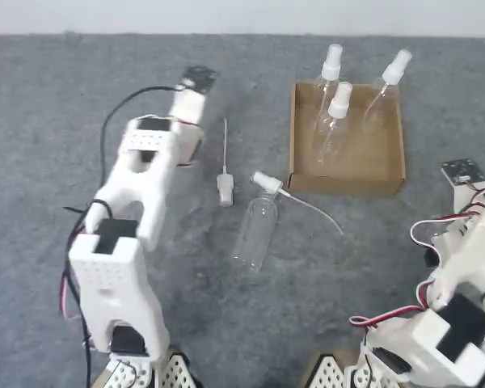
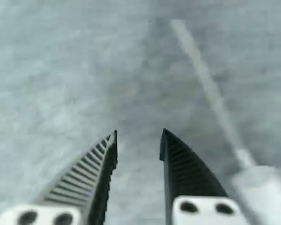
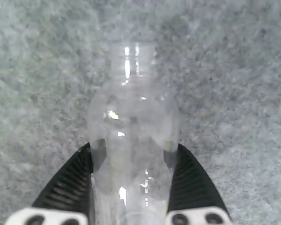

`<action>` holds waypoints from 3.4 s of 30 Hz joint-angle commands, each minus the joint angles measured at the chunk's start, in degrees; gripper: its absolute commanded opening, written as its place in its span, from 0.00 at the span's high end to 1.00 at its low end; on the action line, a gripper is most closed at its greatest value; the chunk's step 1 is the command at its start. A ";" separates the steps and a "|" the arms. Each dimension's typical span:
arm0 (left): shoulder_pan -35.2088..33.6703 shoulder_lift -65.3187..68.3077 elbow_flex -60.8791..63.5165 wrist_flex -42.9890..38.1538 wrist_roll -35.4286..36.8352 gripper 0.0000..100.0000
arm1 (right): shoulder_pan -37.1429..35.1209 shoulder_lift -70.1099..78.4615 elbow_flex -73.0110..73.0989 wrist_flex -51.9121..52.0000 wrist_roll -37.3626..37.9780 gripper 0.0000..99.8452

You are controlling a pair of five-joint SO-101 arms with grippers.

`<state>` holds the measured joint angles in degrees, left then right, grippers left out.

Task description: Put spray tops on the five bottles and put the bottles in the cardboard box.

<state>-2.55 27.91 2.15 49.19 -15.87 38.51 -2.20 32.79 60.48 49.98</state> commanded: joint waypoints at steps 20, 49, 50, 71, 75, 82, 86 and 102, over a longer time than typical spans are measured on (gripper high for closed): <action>8.18 3.08 -3.03 -6.51 3.43 0.87 | 0.31 -1.01 -3.60 -0.84 0.79 0.99; -13.63 -30.77 35.30 -2.37 11.69 0.86 | 0.22 -1.45 -3.60 2.68 0.79 0.99; -14.24 -32.70 36.62 -3.60 12.48 0.86 | 0.22 -1.45 -3.60 2.68 0.79 0.99; -2.46 -37.80 20.79 30.42 -35.43 0.84 | 0.31 -0.92 -3.60 2.68 4.22 0.99; -1.14 -32.70 21.05 25.85 -40.97 0.79 | 0.31 -0.92 -3.60 2.68 4.40 0.99; -2.73 -23.38 20.62 16.09 -47.82 0.79 | 0.31 -0.92 -3.60 2.68 4.40 0.99; -2.73 -19.78 20.62 10.73 -48.00 0.79 | 0.31 -0.92 -3.60 2.68 4.40 0.99; -2.55 -17.05 21.41 13.27 -29.45 0.93 | 0.57 -0.92 -3.60 2.68 4.40 0.99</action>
<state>-5.01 11.56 25.89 59.65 -54.29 38.51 -2.20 32.79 62.59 53.76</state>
